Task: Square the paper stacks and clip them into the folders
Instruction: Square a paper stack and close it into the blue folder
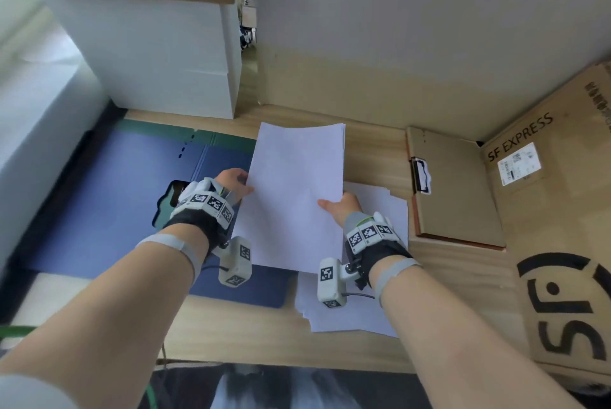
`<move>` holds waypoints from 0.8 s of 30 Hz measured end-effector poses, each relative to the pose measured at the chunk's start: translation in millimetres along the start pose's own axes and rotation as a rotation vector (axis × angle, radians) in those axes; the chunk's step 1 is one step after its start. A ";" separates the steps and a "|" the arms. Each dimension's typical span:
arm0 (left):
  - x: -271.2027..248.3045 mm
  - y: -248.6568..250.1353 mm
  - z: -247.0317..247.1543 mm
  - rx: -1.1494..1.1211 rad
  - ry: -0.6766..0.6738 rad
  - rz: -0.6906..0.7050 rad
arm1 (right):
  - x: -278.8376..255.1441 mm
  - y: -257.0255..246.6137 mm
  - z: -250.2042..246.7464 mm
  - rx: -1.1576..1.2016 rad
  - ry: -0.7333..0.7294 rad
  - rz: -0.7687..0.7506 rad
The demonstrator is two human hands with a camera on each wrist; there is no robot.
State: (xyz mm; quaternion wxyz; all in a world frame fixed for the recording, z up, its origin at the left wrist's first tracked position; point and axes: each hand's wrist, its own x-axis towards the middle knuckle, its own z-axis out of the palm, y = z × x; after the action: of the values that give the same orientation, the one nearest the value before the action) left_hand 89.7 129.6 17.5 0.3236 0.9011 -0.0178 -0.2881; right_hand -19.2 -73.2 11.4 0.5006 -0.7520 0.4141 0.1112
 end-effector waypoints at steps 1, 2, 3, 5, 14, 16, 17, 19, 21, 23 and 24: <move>3.3 -12.8 -6.9 0.041 -0.009 -0.032 | -1.2 2.2 10.8 -0.010 -0.015 0.019; 6.8 -25.9 -13.2 0.089 -0.014 -0.059 | -3.7 3.7 19.0 -0.013 -0.025 0.030; 10.4 -39.2 -19.2 0.145 -0.015 -0.093 | -5.0 5.2 27.2 -0.011 -0.033 0.052; 21.2 -65.6 -27.1 0.269 0.038 -0.167 | -7.3 6.9 40.8 -0.024 -0.045 0.082; 23.2 -79.1 -32.9 0.403 0.017 -0.221 | -9.6 12.9 73.0 0.006 -0.073 0.166; 23.5 -78.4 -34.2 0.420 0.020 -0.197 | -10.7 13.3 79.3 0.043 -0.076 0.170; 22.8 -77.1 -34.4 0.430 0.022 -0.183 | -10.6 14.1 82.0 0.058 -0.077 0.172; 20.1 -75.3 -35.5 0.457 0.014 -0.165 | -12.0 14.1 86.6 0.092 -0.080 0.171; 18.0 -73.5 -37.1 0.485 -0.005 -0.152 | -13.6 13.9 88.9 0.116 -0.082 0.177; 17.0 -71.4 -39.7 0.500 -0.037 -0.147 | -14.1 14.0 91.0 0.110 -0.090 0.184; 16.5 -70.5 -41.7 0.505 -0.052 -0.149 | -14.7 13.6 91.9 0.103 -0.095 0.190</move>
State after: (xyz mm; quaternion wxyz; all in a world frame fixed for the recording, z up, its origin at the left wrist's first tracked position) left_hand 114.7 205.6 -6.7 0.0656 0.9444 -0.0311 -0.3207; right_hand -15.7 9.8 -32.6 0.5447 -0.6768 0.4644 0.1721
